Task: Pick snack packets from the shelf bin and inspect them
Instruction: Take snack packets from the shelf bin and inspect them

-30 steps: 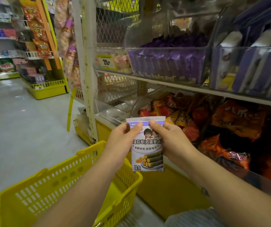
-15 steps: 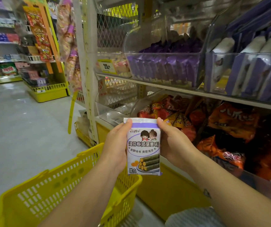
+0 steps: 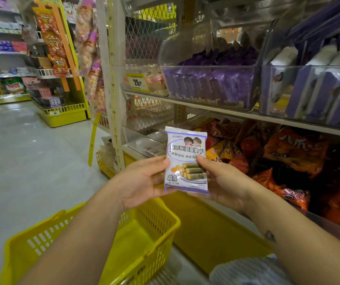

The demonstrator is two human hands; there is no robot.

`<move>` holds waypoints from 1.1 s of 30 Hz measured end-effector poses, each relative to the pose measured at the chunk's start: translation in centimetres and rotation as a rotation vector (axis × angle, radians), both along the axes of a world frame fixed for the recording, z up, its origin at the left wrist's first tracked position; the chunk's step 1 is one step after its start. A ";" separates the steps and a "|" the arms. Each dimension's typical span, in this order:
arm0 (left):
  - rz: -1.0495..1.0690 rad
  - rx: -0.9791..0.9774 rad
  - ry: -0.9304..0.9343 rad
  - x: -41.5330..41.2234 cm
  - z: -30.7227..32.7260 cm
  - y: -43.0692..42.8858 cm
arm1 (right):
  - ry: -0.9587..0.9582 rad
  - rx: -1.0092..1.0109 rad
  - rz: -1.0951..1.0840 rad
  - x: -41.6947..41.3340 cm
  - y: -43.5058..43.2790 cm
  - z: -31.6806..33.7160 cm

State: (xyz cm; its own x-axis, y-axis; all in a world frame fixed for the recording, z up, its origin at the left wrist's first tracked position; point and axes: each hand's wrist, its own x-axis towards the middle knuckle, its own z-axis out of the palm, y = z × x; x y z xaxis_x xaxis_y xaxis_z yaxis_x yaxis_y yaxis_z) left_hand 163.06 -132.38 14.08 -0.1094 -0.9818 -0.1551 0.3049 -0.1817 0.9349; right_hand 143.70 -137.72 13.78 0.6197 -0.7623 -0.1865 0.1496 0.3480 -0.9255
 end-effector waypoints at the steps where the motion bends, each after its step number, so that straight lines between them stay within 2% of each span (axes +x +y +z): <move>1: -0.014 0.010 0.007 -0.1 -0.1 0.0 | -0.015 0.026 -0.002 -0.1 0.0 0.1; 5: -0.021 0.024 -0.014 -0.2 -0.4 0.0 | -0.056 0.117 0.029 -0.2 0.0 0.0; 9: -0.045 0.031 -0.026 0.1 -0.6 0.1 | -0.050 0.126 0.045 -0.4 -0.2 -0.1; 14: -0.081 -0.015 -0.229 0.8 -0.7 0.1 | -0.037 0.088 0.062 -0.4 -0.2 -0.1; 18: -0.072 -0.018 -0.314 0.9 -1.0 0.0 | -0.047 0.039 0.069 -0.4 0.0 0.0; 21: 0.078 -0.053 -0.512 -0.1 -1.3 -0.1 | -0.011 -0.075 0.024 0.0 0.4 0.1; 23: 0.245 -0.186 -0.748 -1.1 -1.4 -0.2 | 0.032 -0.192 -0.049 0.6 0.7 -0.1; 24: 0.291 -0.258 -0.783 -1.7 -1.4 -0.2 | 0.058 -0.260 -0.082 0.9 0.8 -0.2; 26: 0.243 -0.341 -0.656 -2.8 -1.3 -0.1 | 0.107 -0.401 -0.103 1.3 1.1 -0.4; 28: 0.137 -0.302 -0.445 -3.5 -1.2 0.1 | 0.124 -0.495 -0.057 1.3 1.4 -0.3; 33: 0.001 -0.240 -0.214 -3.0 -1.2 0.5 | 0.039 -0.473 0.025 1.0 1.6 0.2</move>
State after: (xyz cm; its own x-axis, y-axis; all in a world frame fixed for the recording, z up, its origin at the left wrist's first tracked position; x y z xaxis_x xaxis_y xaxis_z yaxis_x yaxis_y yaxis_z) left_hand 160.06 -131.93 12.91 -0.0985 -0.9932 0.0617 0.0970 0.0522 0.9939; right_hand 144.71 -136.15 13.95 0.6383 -0.7542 0.1542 0.1085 -0.1102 -0.9880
